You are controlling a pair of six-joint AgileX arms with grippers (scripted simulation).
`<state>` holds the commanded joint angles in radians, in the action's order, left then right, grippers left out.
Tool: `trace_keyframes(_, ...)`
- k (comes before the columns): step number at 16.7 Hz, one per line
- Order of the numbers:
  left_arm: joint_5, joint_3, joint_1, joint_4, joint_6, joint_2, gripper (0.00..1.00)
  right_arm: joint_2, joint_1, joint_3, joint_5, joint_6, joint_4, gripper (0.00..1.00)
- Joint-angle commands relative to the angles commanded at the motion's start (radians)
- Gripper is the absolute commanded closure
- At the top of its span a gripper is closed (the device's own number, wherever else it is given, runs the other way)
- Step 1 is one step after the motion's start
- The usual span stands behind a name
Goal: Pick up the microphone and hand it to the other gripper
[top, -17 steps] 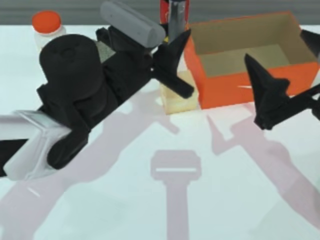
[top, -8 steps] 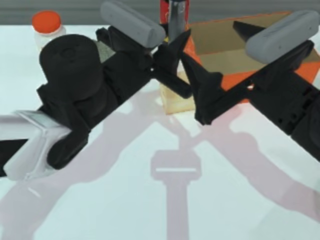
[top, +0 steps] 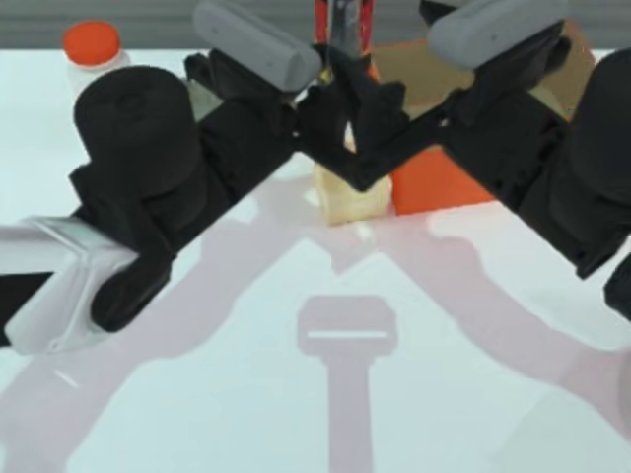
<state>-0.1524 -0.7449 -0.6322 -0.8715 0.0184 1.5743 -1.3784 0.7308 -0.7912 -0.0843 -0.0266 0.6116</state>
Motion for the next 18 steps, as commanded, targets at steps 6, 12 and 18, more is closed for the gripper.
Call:
trace_keyframes(6,0.0,0.0,0.0,0.0,0.0,0.0,1.0,-0.232,-0.018,-0.196,0.015,-0.001,0.032,0.0)
trace_keyframes(12,0.0,0.0,0.0,0.0,0.0,0.0,1.0,-0.237,-0.019,-0.201,0.015,-0.001,0.033,0.15)
trace_keyframes(18,0.0,0.0,0.0,0.0,0.0,0.0,1.0,-0.237,-0.019,-0.201,0.015,-0.001,0.033,0.6)
